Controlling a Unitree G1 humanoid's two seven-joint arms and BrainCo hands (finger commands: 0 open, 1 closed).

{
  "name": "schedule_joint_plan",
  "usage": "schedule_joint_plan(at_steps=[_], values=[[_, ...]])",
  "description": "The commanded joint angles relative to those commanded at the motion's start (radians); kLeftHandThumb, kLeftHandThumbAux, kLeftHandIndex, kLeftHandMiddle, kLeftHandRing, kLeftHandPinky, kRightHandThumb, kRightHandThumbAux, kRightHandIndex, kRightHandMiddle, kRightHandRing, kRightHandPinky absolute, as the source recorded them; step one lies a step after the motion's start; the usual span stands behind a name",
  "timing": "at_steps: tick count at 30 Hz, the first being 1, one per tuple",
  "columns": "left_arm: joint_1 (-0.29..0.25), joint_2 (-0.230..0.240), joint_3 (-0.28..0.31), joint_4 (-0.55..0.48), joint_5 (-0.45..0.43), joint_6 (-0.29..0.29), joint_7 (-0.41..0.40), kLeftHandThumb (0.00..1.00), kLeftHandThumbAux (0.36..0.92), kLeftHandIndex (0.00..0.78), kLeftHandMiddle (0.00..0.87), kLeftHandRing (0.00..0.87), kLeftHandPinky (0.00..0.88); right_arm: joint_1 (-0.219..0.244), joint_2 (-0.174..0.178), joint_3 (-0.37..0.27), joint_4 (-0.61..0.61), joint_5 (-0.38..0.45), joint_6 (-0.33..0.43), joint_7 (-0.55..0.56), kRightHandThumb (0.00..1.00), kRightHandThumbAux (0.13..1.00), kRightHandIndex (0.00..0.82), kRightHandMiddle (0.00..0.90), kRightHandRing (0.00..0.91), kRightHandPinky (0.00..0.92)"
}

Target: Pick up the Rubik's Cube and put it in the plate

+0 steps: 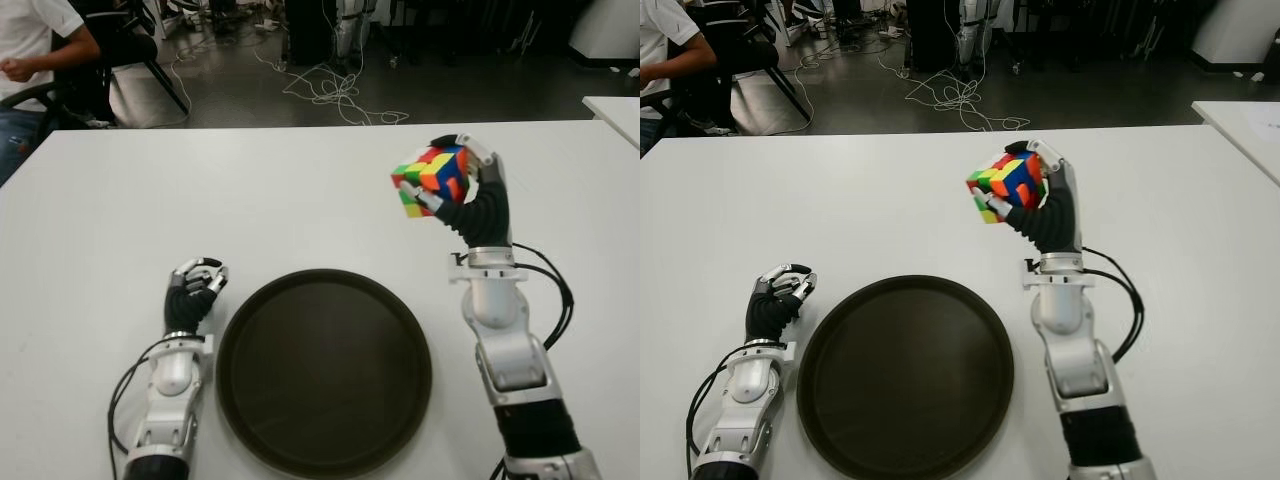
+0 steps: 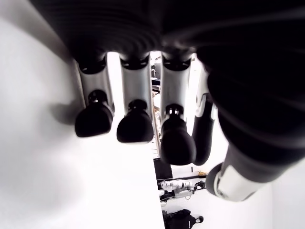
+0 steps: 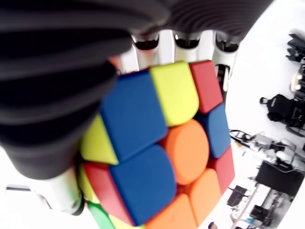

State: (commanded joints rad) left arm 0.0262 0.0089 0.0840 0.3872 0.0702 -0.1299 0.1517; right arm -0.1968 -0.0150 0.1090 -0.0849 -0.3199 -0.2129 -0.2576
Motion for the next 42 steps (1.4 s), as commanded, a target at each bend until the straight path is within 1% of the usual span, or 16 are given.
schedule_joint_plan(at_steps=[5,10,14,17,19,20,22,24,26,28,30,32,35,38,40,42], values=[[-0.002,-0.004,0.002,0.002,-0.001,-0.003,0.006,0.707,0.707,0.444,0.805,0.813,0.79,0.006,0.01,0.021,-0.008,-0.005,-0.013,0.013,0.355,0.809,0.752,0.842,0.845,0.835],[-0.005,-0.001,0.003,0.022,-0.008,-0.032,-0.003,0.707,0.707,0.443,0.803,0.811,0.786,0.006,0.005,0.05,-0.007,0.001,-0.03,0.06,0.334,0.802,0.735,0.835,0.841,0.832],[-0.005,0.004,0.001,0.029,-0.008,-0.043,-0.009,0.706,0.708,0.443,0.803,0.811,0.787,-0.006,0.021,0.087,0.029,-0.024,-0.039,0.064,0.32,0.799,0.731,0.835,0.842,0.834],[-0.005,0.006,0.0,0.031,-0.006,-0.045,-0.01,0.705,0.708,0.443,0.804,0.812,0.785,-0.004,0.022,0.104,0.042,-0.029,-0.052,0.068,0.316,0.799,0.738,0.841,0.844,0.837],[-0.006,0.007,0.0,0.033,-0.005,-0.046,-0.01,0.705,0.708,0.443,0.805,0.813,0.785,0.002,0.024,0.115,0.046,-0.03,-0.063,0.073,0.312,0.797,0.744,0.847,0.848,0.842],[-0.006,0.006,0.0,0.034,-0.004,-0.045,-0.008,0.705,0.708,0.443,0.806,0.813,0.786,0.01,0.029,0.134,0.036,-0.033,-0.066,0.083,0.308,0.796,0.747,0.85,0.85,0.846],[-0.007,0.006,0.001,0.035,-0.004,-0.044,-0.006,0.705,0.708,0.443,0.807,0.814,0.787,0.019,0.034,0.156,0.022,-0.036,-0.067,0.094,0.276,0.801,0.759,0.854,0.853,0.848],[-0.005,0.002,0.003,0.029,-0.006,-0.041,-0.002,0.705,0.708,0.443,0.807,0.814,0.788,0.029,0.025,0.187,-0.016,-0.02,-0.037,0.153,0.242,0.807,0.765,0.855,0.855,0.847],[-0.004,0.0,0.004,0.024,-0.006,-0.038,0.0,0.706,0.707,0.443,0.806,0.813,0.789,0.028,0.005,0.205,-0.041,0.001,-0.005,0.222,0.18,0.819,0.772,0.853,0.854,0.845],[-0.003,-0.002,0.004,0.021,-0.004,-0.037,0.005,0.706,0.707,0.444,0.804,0.813,0.791,0.02,-0.023,0.215,-0.057,0.026,0.036,0.302,0.154,0.825,0.772,0.851,0.853,0.843],[-0.004,-0.002,0.002,0.022,0.003,-0.037,0.012,0.706,0.707,0.444,0.802,0.813,0.792,0.006,-0.059,0.227,-0.078,0.043,0.096,0.396,0.139,0.83,0.769,0.849,0.851,0.84],[-0.004,-0.003,0.001,0.022,0.008,-0.039,0.019,0.706,0.707,0.444,0.8,0.813,0.794,-0.01,-0.098,0.243,-0.1,0.038,0.153,0.482,0.12,0.839,0.755,0.841,0.846,0.833],[-0.004,-0.005,-0.001,0.021,0.013,-0.039,0.028,0.705,0.708,0.443,0.797,0.813,0.795,-0.04,-0.164,0.279,-0.126,-0.007,0.204,0.597,0.092,0.854,0.719,0.828,0.837,0.822],[-0.004,-0.011,0.0,0.016,0.016,-0.035,0.038,0.704,0.708,0.443,0.798,0.814,0.796,-0.072,-0.221,0.323,-0.144,-0.057,0.233,0.69,0.043,0.871,0.683,0.816,0.831,0.815],[-0.005,-0.016,0.001,0.014,0.018,-0.033,0.045,0.703,0.708,0.443,0.799,0.815,0.798,-0.091,-0.246,0.348,-0.15,-0.085,0.242,0.734,0.022,0.879,0.673,0.809,0.826,0.806],[-0.004,-0.018,0.0,0.01,0.02,-0.034,0.052,0.703,0.707,0.443,0.802,0.818,0.802,-0.104,-0.26,0.364,-0.154,-0.107,0.246,0.758,0.008,0.887,0.677,0.805,0.82,0.795]])
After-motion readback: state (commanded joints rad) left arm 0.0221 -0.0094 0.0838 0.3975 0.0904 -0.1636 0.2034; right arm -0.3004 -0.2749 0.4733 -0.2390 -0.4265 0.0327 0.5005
